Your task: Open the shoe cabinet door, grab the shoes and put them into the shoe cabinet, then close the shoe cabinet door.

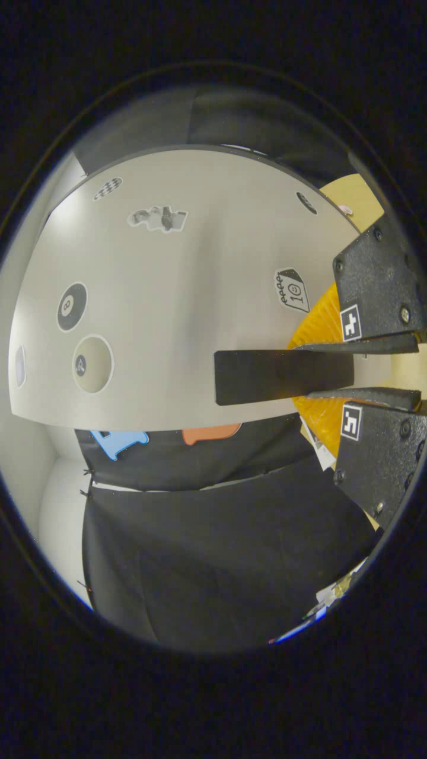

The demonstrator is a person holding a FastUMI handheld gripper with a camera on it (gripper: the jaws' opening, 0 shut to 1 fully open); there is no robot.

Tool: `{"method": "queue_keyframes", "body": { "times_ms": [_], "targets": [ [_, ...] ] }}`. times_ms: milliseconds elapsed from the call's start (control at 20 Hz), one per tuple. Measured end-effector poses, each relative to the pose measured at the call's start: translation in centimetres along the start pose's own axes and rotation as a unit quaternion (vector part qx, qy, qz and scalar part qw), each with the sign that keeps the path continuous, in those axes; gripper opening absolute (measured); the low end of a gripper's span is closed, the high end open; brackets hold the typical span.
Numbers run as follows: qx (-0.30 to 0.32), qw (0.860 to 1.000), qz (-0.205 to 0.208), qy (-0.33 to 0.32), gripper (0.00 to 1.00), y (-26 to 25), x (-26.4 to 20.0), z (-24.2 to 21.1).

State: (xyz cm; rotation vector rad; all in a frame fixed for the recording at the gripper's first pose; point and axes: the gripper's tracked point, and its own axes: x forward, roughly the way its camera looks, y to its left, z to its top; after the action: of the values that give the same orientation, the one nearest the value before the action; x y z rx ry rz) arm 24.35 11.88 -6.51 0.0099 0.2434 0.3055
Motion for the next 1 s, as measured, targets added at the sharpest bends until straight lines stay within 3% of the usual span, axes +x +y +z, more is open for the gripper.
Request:
{"method": "queue_keyframes", "body": {
  "times_ms": [600,1000],
  "targets": [
    [-0.005,0.998,0.053,-0.018,0.21,-1.8,-4.8,-0.8],
    [0.01,0.999,0.033,-0.029,0.2,-5.6,-8.9,-1.3]
  ]
}}
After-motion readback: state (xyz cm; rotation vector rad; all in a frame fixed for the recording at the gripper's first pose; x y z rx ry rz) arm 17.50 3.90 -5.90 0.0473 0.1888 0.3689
